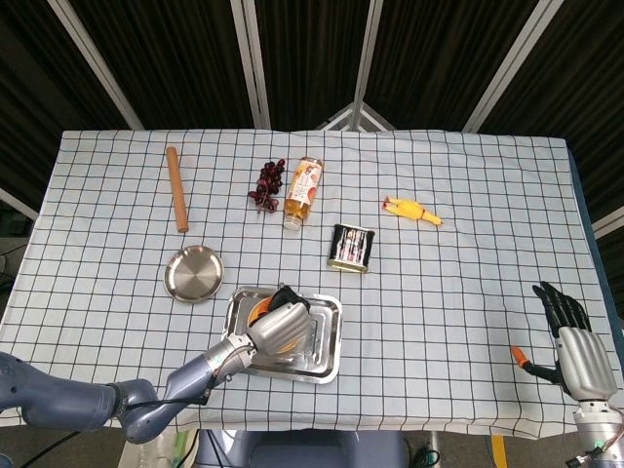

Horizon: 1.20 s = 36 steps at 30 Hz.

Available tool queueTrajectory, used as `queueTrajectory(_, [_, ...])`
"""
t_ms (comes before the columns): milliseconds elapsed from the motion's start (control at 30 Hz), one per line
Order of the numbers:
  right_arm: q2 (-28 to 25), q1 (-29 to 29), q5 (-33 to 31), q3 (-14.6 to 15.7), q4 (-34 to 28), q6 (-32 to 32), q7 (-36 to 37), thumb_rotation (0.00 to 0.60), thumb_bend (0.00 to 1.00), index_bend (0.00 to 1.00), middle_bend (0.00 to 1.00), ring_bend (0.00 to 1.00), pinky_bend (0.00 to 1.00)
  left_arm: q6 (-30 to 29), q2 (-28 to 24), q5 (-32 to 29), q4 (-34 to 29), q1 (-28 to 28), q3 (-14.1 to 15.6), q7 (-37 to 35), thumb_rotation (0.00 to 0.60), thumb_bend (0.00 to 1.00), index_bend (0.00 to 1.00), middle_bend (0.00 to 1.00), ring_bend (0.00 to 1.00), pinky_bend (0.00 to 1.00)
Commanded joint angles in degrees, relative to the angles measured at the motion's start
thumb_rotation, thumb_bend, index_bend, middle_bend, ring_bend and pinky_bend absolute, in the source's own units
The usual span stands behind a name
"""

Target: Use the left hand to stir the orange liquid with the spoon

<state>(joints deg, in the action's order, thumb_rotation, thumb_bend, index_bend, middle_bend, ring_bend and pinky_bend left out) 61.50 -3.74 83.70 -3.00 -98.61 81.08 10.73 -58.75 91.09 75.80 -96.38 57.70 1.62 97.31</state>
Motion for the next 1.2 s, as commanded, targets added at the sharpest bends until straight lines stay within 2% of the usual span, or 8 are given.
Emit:
queueTrajectory(33, [-0.06, 0.02, -0.02, -0.01, 0.03, 0.01, 0.19, 0.6, 0.34, 0.0, 0.0, 0.0, 0.0, 0.36, 0.65, -0.57, 0.63, 0.04, 0.16, 0.97, 0.6, 0.6, 0.79, 1.0, 1.0, 1.0])
queueTrajectory(500, [-0.02, 0.03, 0.11, 0.12, 0.0, -0.05, -0.01, 0.6, 0.34, 0.0, 0.0, 0.0, 0.0, -1.52, -1.37, -3.88, 0.56, -1.27, 0.64, 3.7, 0.6, 0.6, 0.8, 1.0, 1.0, 1.0])
queueTrajectory(800, [0.02, 0.04, 0.13, 0.17, -0.01, -0.06, -0.23, 0.6, 0.34, 0.0, 0.0, 0.0, 0.0, -2.13, -3.92, 0.0, -0.76, -1.33, 0.71, -1.66, 0.6, 0.6, 0.8, 1.0, 1.0, 1.0])
queueTrajectory(967, [0.04, 0.14, 0.28, 0.2, -0.11, 0.2, -0.41, 0.6, 0.34, 0.0, 0.0, 0.0, 0.0, -1.2, -5.32, 0.71, -0.75, -0.45, 0.49, 0.4, 0.6, 0.6, 0.8, 1.0, 1.0, 1.0])
queueTrajectory(1200, [-0.02, 0.16, 0.34, 0.23, -0.12, 0.19, -0.11, 0.6, 0.34, 0.0, 0.0, 0.0, 0.0, 0.33, -4.62, -0.95, 0.52, 0.12, 0.35, 2.61, 0.6, 0.6, 0.8, 1.0, 1.0, 1.0])
